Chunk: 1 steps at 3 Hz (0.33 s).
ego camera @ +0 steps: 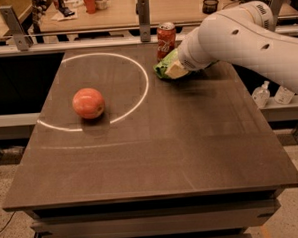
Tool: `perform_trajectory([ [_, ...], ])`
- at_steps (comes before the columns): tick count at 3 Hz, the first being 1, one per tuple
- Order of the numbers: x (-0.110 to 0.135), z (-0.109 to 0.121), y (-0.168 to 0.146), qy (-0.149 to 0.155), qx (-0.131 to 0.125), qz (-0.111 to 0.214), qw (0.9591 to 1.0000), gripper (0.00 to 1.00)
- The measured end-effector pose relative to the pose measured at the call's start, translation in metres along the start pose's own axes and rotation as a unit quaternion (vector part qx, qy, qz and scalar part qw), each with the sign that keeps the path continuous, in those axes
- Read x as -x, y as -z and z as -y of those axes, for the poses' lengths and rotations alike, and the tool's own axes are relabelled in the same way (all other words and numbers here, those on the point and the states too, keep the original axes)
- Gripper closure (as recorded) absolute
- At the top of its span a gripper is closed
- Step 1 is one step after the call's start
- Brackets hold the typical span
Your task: Move green rice chip bag near coke can
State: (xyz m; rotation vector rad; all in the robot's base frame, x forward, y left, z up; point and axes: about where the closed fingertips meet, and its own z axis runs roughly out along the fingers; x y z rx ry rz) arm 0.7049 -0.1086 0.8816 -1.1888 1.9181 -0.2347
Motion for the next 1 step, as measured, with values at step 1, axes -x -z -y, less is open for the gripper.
perform_trajectory([
  [1, 0.0016, -0.0003, 0.0000, 0.001, 0.000, 0.001, 1.0000, 0.84],
])
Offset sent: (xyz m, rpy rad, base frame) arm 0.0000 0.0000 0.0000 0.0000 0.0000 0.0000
